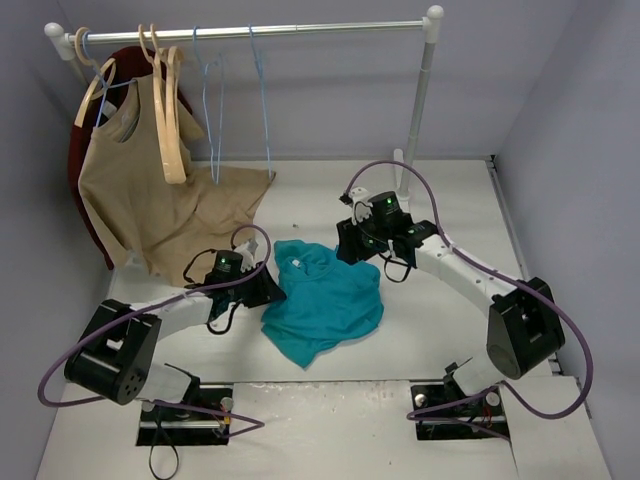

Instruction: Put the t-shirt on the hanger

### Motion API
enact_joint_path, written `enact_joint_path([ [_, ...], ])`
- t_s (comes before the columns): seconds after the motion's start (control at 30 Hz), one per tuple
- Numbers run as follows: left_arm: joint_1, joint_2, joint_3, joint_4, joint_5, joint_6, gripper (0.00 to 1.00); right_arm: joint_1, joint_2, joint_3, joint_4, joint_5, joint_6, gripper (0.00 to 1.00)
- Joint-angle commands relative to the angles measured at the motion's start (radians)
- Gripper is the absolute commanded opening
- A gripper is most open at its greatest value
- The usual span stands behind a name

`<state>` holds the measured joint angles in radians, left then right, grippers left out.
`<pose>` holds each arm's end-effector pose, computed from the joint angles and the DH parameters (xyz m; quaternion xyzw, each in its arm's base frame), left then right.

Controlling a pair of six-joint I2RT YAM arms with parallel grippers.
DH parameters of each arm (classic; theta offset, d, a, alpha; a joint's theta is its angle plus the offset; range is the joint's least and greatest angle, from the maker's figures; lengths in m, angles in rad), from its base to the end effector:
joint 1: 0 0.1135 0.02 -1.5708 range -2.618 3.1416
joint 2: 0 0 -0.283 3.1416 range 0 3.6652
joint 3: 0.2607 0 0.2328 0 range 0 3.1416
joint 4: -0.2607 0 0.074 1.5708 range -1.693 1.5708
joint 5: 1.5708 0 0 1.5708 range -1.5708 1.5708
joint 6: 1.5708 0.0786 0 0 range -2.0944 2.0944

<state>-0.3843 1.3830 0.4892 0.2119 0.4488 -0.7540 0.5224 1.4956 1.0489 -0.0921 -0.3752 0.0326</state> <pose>0.2350 -0.1318 0.1625 -0.0677 0.8828 -0.3951 0.2448 0.2923 0.2015 0.2772 -0.2965 0.8067 0.2888 0.4218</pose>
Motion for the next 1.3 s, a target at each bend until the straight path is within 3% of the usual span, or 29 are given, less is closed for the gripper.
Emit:
enact_joint_path([
  [0.0,0.001,-0.025,0.003,0.098,0.083,-0.01,0.3,-0.009,0.031,0.08,0.083,-0.04,-0.007,0.43],
  [0.2,0.001,-0.168,-0.061,0.003,0.062,-0.004,0.0,-0.009,0.139,0.138,0.167,-0.064,0.021,0.43],
  [0.6,-0.001,-0.419,-0.097,-0.305,-0.082,-0.015,0.0,-0.004,0.383,0.209,0.229,-0.162,0.046,0.43],
  [0.63,-0.001,-0.432,-0.101,-0.336,-0.088,-0.016,0.0,-0.004,0.388,0.206,0.232,-0.166,0.046,0.41],
  [0.7,-0.001,-0.459,-0.104,-0.364,-0.105,-0.027,0.0,-0.004,0.396,0.201,0.244,-0.171,0.043,0.27],
  [0.73,-0.001,-0.466,-0.104,-0.391,-0.108,-0.03,0.0,-0.004,0.396,0.203,0.246,-0.168,0.04,0.19],
  [0.77,-0.001,-0.473,-0.104,-0.402,-0.113,-0.031,0.0,-0.004,0.393,0.203,0.242,-0.157,0.029,0.03],
  [0.97,-0.001,-0.518,-0.052,-0.489,-0.157,0.007,0.0,-0.009,0.212,0.191,0.186,0.099,-0.019,0.0],
  [1.07,-0.001,-0.515,0.014,-0.549,-0.191,0.071,0.0,-0.01,0.045,0.163,0.134,0.254,-0.023,0.0],
  [1.27,-0.001,-0.487,0.126,-0.623,-0.228,0.188,0.0,-0.002,-0.159,0.099,-0.041,0.332,0.007,0.0],
])
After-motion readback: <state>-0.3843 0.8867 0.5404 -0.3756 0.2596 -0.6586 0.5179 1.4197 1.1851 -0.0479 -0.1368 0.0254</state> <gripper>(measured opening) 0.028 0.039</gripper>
